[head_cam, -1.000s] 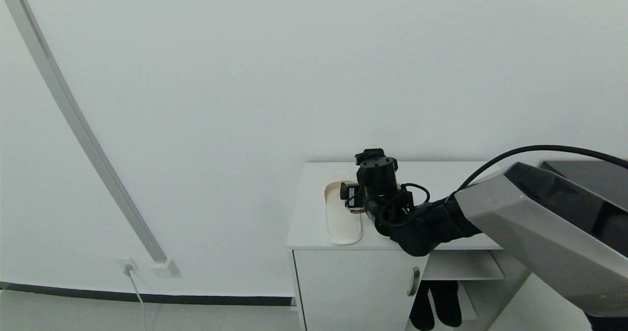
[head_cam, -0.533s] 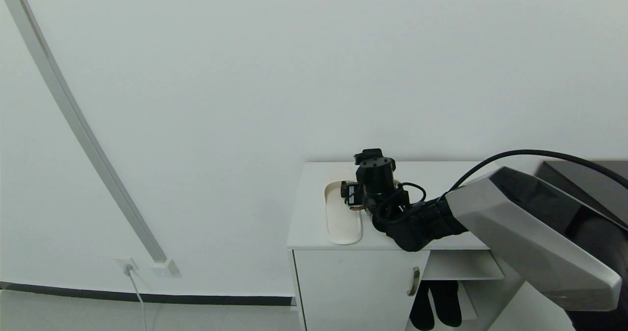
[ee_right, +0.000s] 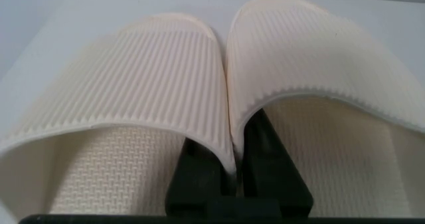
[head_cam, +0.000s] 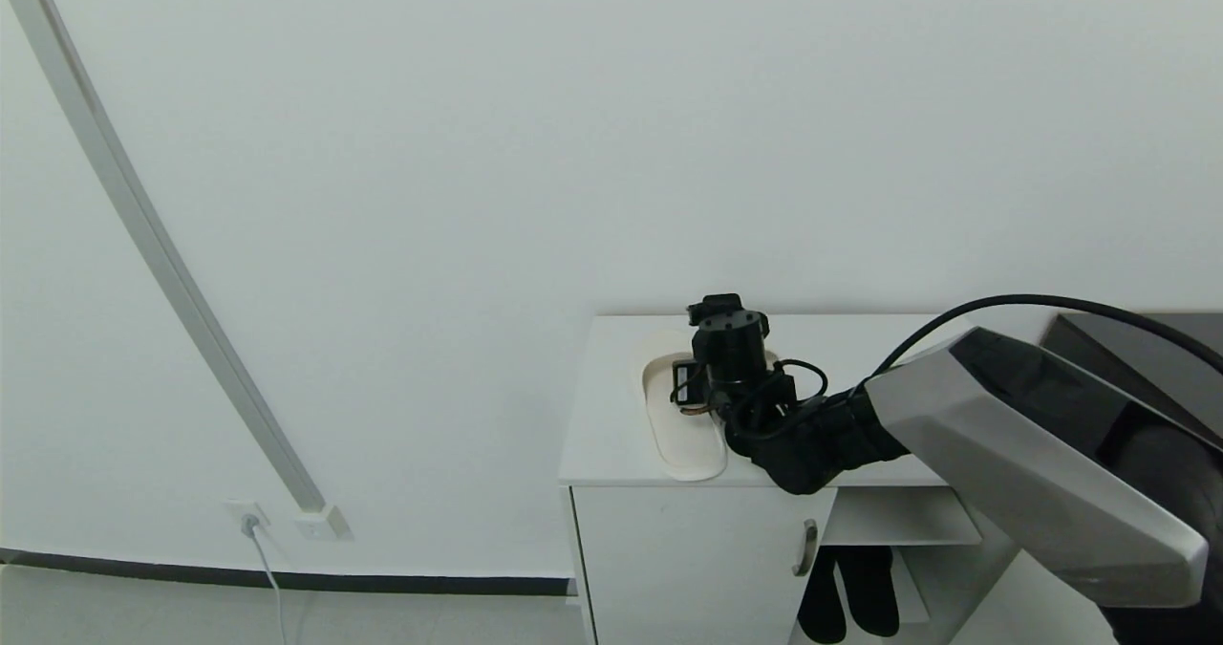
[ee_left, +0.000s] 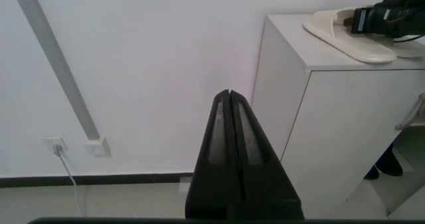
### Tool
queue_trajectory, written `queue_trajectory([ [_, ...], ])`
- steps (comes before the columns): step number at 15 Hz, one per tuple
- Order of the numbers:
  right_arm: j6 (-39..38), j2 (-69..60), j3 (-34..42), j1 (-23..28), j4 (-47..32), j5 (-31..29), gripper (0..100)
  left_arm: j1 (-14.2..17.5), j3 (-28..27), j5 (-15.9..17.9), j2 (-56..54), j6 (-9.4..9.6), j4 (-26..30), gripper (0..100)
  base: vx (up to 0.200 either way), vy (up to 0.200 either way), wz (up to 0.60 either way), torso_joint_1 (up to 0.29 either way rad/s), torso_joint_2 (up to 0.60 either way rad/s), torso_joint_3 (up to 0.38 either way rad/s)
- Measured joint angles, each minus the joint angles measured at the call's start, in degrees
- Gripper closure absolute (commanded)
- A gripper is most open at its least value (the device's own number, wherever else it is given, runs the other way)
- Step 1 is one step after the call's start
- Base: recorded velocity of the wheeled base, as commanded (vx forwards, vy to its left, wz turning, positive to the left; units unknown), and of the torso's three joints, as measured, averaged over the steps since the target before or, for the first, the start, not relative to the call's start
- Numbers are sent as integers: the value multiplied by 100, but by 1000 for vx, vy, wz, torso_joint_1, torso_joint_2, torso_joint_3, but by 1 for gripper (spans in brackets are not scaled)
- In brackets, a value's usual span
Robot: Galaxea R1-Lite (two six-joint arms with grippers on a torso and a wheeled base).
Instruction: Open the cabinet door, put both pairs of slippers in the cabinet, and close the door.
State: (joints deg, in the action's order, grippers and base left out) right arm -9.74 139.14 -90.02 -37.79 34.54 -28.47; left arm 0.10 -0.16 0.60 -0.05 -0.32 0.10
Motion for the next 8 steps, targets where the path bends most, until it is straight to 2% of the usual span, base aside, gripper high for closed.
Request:
queue_trajectory([
  [4,-9,-439,534,-30,68,83,100,-2,0,2,0,5,0,100,0,0,0,0,0,0],
  [8,13,-1313,1686,-110,332,419,100,-2,0,6,0,16,0,100,0,0,0,0,0,0],
])
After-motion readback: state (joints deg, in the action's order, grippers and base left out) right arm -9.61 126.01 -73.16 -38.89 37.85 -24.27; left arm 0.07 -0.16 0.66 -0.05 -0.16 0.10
